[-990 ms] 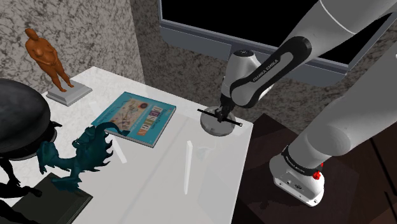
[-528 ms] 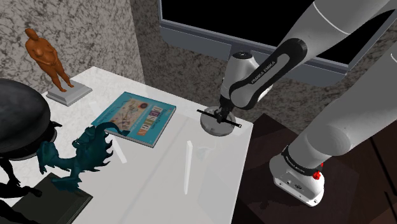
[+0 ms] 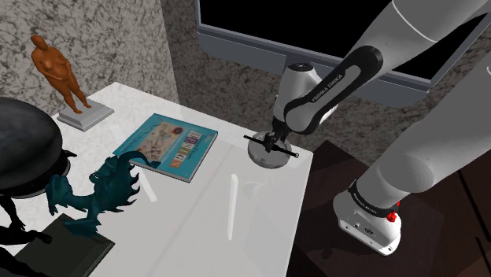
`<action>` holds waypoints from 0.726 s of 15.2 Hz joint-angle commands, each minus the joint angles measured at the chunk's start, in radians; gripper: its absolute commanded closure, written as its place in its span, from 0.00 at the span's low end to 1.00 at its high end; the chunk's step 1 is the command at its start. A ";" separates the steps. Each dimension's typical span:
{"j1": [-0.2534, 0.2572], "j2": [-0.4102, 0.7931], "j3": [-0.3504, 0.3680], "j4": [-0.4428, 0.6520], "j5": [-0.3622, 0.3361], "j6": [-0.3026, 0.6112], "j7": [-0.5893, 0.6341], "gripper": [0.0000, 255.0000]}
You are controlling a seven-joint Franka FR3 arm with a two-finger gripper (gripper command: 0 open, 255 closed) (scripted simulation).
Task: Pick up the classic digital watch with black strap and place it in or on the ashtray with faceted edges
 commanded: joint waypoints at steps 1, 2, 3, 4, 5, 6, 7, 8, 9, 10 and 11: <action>0.009 -0.075 -0.005 0.005 0.022 -0.080 -0.015 0.00; 0.013 -0.122 -0.009 0.009 0.030 -0.130 -0.021 0.00; 0.017 -0.157 -0.013 0.013 0.034 -0.170 -0.025 0.00; 0.017 -0.157 -0.013 0.013 0.034 -0.170 -0.025 0.00; 0.017 -0.157 -0.013 0.013 0.034 -0.170 -0.025 0.00; 0.017 -0.157 -0.013 0.013 0.034 -0.170 -0.025 0.00; 0.017 -0.157 -0.013 0.013 0.034 -0.170 -0.025 0.00; 0.017 -0.157 -0.013 0.013 0.034 -0.170 -0.025 0.00; 0.017 -0.157 -0.013 0.013 0.034 -0.170 -0.025 0.00; 0.017 -0.157 -0.013 0.013 0.034 -0.170 -0.025 0.00; 0.017 -0.157 -0.013 0.013 0.034 -0.170 -0.025 0.00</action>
